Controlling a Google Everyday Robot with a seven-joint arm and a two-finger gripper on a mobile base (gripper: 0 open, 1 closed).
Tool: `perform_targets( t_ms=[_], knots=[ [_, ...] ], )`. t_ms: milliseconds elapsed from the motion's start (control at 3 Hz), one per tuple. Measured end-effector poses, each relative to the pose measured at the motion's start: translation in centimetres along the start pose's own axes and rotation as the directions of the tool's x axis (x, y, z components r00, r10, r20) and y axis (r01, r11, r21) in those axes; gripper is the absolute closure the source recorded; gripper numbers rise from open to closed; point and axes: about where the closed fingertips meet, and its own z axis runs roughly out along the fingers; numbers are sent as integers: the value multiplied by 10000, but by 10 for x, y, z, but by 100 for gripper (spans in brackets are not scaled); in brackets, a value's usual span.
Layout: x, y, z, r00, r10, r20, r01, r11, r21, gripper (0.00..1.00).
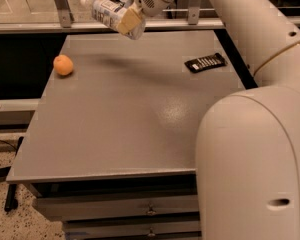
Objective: Move blue plastic bottle near orange
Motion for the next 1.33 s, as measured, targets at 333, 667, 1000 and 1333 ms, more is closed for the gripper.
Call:
perform_targets(
  t_ms=[333, 667, 1000, 1333],
  knots=[
    [18, 24, 27, 9971, 749, -120, -753, 9963, -409, 100],
    [31, 43, 58, 9922, 1226, -208, -1238, 9897, -725, 100],
    [36, 53, 83, 9907, 1276, -465, -1316, 9866, -963, 100],
    [39, 54, 102, 9902, 1085, -884, -1179, 9870, -1094, 100]
  ],
)
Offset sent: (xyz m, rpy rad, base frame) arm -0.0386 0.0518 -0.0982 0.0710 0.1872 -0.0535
